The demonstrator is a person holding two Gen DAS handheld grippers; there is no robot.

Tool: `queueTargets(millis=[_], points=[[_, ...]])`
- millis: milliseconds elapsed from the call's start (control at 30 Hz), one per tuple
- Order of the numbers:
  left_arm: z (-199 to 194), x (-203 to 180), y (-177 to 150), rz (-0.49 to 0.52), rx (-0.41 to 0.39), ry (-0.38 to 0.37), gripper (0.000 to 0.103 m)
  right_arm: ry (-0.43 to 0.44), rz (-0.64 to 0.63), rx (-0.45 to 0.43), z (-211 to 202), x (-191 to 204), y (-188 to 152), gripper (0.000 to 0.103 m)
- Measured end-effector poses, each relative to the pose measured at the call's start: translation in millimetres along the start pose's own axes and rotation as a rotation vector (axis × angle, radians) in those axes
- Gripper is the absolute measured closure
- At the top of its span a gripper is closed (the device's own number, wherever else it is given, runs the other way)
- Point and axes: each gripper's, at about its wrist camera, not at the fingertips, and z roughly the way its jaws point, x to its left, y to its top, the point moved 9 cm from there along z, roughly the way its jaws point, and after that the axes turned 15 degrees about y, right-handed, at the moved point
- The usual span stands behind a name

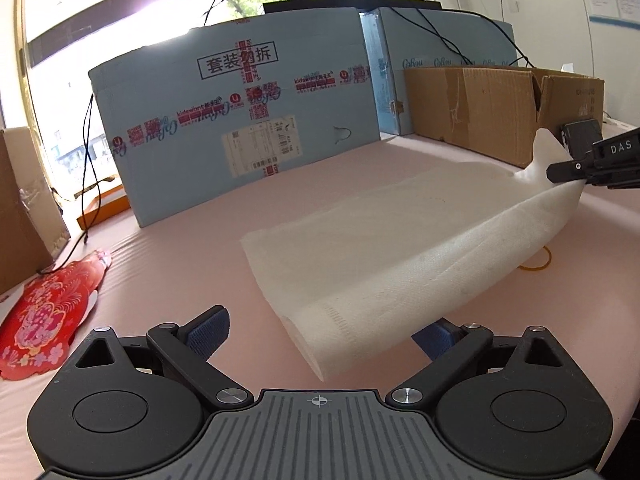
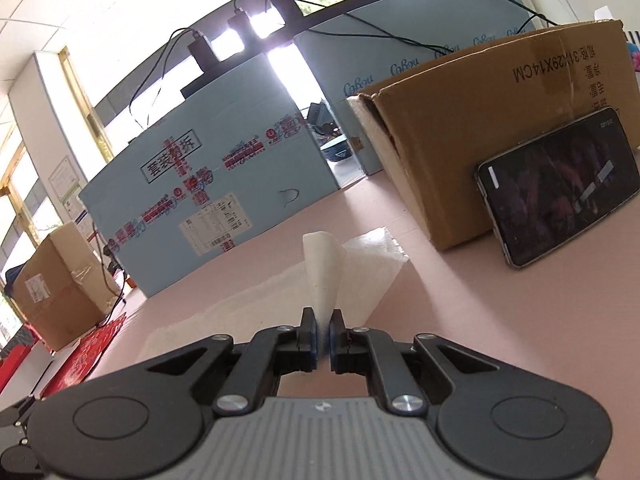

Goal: Fold shopping bag
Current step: 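Release the bag with the right gripper and withdraw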

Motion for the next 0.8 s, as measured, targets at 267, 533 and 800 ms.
queueTargets(millis=[267, 533, 800], points=[[-22.8, 41.0, 3.0, 0.001, -0.027, 0.173, 0.005, 0.006, 0.013, -0.008, -24.9, -17.5, 4.4, 0.033], [-23.7, 23.7, 52.6, 0.048, -0.144, 0.183, 0.005, -0.029, 0.019, -0.012, -53.6, -40.7, 10.0, 0.027], [9.3, -75.7, 63.1, 0.236, -0.151, -0.038, 0.005, -0.032, -0.085, 0.010, -51.5, -37.9, 6.2, 0.027]])
